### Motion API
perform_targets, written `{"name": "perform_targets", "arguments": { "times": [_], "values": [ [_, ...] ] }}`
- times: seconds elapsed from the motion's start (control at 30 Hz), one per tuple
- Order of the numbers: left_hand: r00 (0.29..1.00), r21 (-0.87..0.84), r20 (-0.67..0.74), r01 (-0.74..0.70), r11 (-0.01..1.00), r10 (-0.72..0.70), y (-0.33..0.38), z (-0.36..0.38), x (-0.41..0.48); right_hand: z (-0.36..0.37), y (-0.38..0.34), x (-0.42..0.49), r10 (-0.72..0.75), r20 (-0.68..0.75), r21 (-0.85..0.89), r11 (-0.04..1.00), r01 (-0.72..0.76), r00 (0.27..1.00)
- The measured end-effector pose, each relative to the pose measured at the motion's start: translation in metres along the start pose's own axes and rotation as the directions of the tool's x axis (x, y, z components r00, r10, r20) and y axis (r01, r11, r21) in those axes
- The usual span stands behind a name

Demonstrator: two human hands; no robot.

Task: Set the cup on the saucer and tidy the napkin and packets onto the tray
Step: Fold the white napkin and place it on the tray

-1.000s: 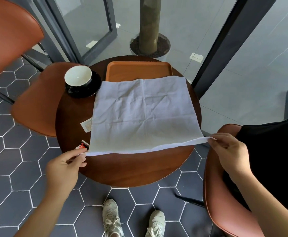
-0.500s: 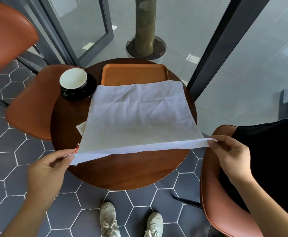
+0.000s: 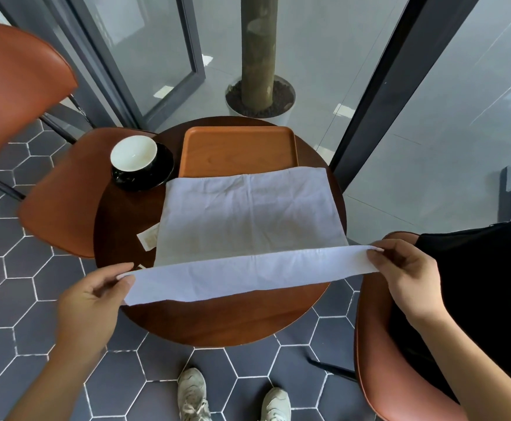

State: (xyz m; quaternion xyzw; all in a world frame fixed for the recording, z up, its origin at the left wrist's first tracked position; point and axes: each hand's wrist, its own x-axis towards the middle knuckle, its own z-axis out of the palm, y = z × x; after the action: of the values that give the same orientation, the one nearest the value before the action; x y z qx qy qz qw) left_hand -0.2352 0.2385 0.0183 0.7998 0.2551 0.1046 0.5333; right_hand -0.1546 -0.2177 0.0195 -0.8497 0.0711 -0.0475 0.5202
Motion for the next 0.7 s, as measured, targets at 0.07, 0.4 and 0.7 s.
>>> {"name": "perform_targets", "arguments": {
  "times": [0.07,0.4,0.7],
  "values": [
    [1.000,-0.047,-0.017,-0.004,0.999,0.004,0.004,0.004,0.006,0.002,-0.005,0.006,-0.017,-0.007,-0.021,1.000,0.017,1.000],
    [0.995,-0.212,-0.089,0.031,0.977,-0.051,0.006,0.019,0.068,0.023,-0.031,0.057,0.010,-0.068,-0.103,0.995,-0.017,0.998],
    [0.996,-0.160,-0.072,0.032,0.987,-0.045,0.013,0.038,0.135,0.062,-0.045,0.117,0.114,-0.100,-0.169,0.977,-0.129,0.988]
  ]
}}
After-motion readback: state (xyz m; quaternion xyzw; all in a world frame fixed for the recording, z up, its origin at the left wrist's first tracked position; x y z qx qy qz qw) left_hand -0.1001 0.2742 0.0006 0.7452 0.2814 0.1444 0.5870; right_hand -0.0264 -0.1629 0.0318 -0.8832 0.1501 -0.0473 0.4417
